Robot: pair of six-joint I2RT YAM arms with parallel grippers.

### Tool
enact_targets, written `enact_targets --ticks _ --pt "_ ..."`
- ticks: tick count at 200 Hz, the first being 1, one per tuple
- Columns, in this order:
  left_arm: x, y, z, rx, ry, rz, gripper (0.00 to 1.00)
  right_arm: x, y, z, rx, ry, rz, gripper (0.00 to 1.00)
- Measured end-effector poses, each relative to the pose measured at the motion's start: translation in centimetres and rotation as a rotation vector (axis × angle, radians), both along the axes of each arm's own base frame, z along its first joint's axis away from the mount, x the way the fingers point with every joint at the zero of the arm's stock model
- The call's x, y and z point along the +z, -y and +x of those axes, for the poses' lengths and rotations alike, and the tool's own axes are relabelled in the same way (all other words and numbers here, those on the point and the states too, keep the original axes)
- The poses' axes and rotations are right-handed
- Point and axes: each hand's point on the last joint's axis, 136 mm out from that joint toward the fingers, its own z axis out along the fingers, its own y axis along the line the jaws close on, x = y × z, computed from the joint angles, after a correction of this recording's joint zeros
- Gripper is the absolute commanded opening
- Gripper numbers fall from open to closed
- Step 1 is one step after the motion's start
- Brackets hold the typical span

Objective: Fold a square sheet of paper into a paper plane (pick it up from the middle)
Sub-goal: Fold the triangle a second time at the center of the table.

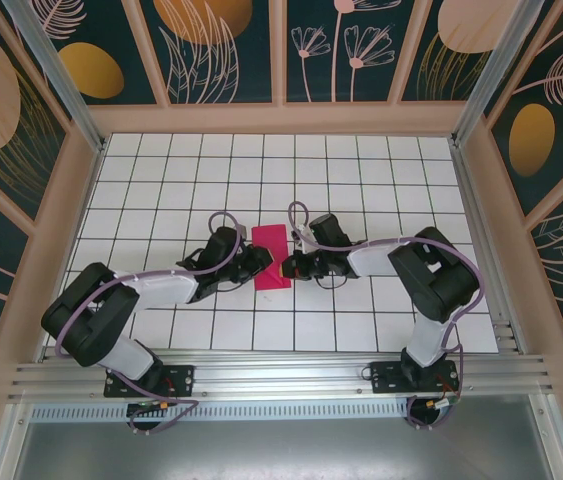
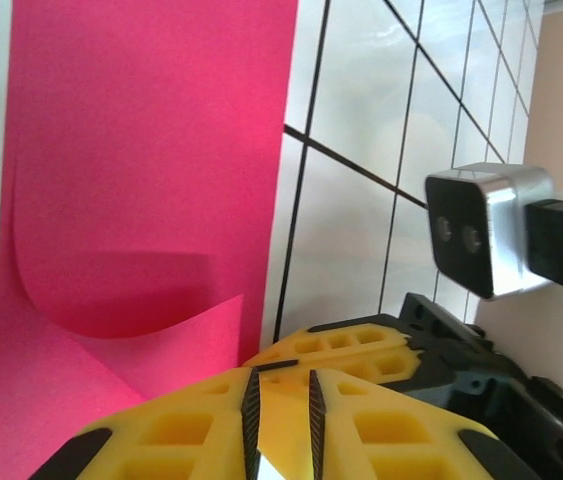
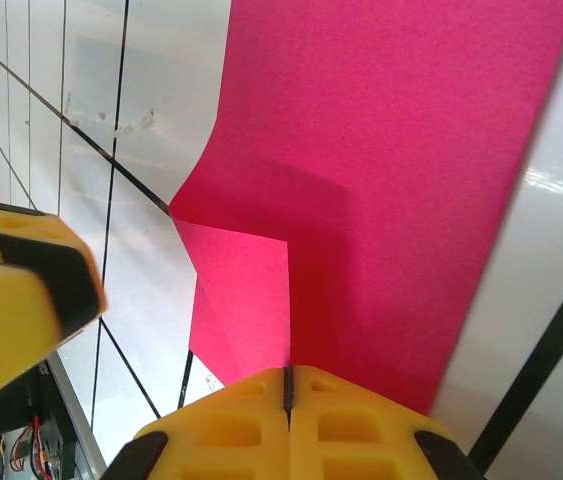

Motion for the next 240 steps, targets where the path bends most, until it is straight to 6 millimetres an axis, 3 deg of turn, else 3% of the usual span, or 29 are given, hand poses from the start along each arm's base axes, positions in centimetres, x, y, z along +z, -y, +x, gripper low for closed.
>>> enact_targets --ticks 55,121,196,240 --pt "-2.6 0.0 -0.1 -0.004 -0.056 0.041 0.21 0.3 0.5 0.3 -0.028 0.0 0.003 0.0" --pt "-1.7 1.5 0.9 -0.029 -0.032 -0.002 0.21 0.5 0.9 0.8 -0.05 0.0 0.008 0.0" --pt "-2.4 1.9 1.2 -0.036 -0.045 0.007 0.2 0.5 1.2 1.1 -0.068 -0.012 0.01 0.21" --pt "-2.3 2.0 1.3 -0.037 -0.041 0.005 0.2 0.7 1.0 0.8 -0.05 -0.016 0.022 0.25"
